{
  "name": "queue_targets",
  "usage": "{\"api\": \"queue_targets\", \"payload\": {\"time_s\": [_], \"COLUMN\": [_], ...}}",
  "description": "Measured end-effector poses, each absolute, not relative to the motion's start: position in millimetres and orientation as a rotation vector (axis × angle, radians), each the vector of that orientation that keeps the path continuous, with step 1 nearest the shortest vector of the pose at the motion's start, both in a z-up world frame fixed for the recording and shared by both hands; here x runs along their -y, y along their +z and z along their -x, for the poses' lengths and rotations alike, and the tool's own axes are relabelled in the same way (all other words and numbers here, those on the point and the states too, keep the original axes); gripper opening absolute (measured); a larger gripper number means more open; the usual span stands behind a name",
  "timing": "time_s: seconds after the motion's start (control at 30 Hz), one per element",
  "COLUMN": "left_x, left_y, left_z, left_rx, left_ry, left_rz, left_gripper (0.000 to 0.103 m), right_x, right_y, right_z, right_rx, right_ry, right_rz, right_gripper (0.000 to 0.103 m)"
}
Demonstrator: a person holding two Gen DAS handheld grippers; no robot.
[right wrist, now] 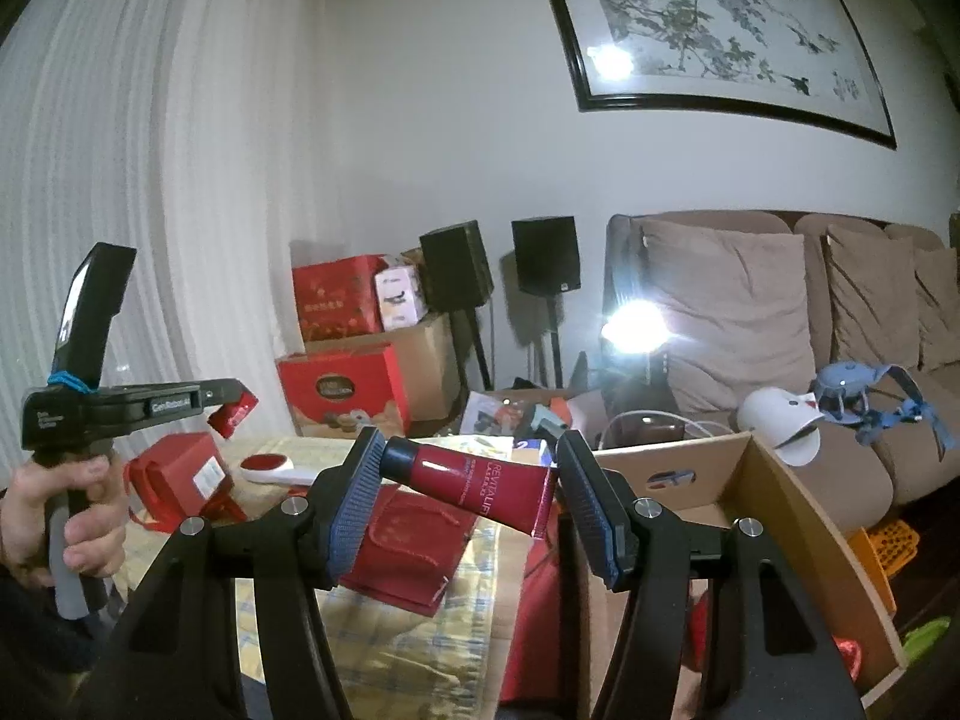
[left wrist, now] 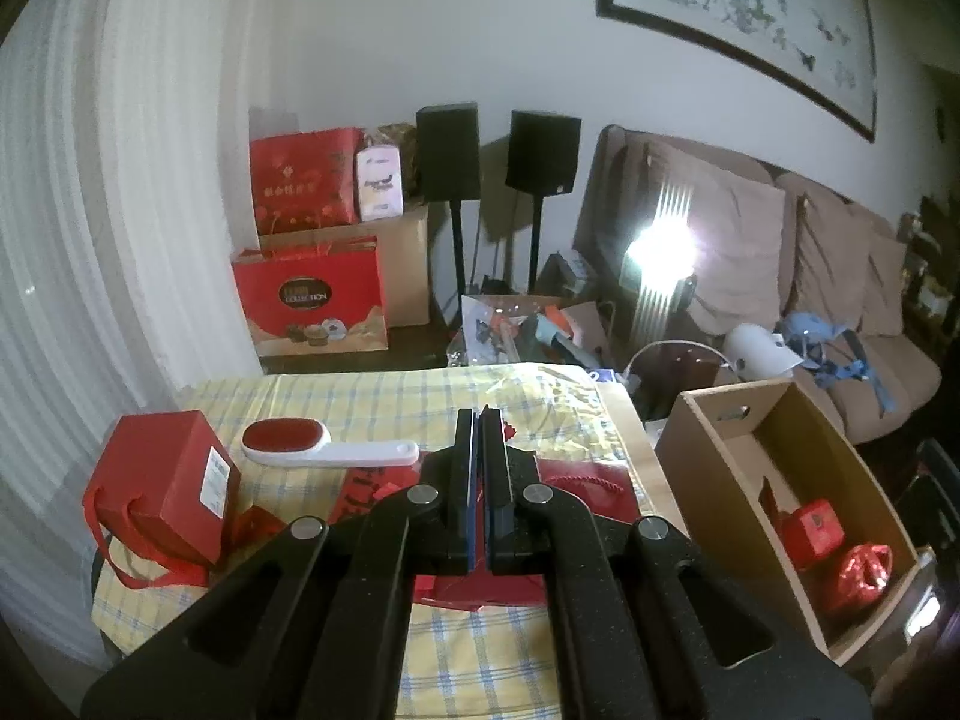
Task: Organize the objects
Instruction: 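Carry the red item and red tube toward the cardboard box with both grippers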
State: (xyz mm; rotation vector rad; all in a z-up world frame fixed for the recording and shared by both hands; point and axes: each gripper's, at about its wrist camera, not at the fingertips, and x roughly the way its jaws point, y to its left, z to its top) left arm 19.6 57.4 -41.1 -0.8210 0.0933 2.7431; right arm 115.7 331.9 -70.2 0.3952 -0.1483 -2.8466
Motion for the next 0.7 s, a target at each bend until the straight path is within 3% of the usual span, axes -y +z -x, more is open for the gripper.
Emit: {"api": "queue_targets", "payload": {"time_s": [0.7], "left_x": [-93], "left_y": [-42], "left_z": [-30], "left_rx": [-0.071], "left_ry": [2.659], "left_rz": [0.794], "left_gripper": [0.001], "right_x": [-380], "right_y": [-71], "right_z": [-107], "right_rx": [0.213], "right_ry": [-2.911], "right_rz": [-0.449], "right_gripper": [0.061]}}
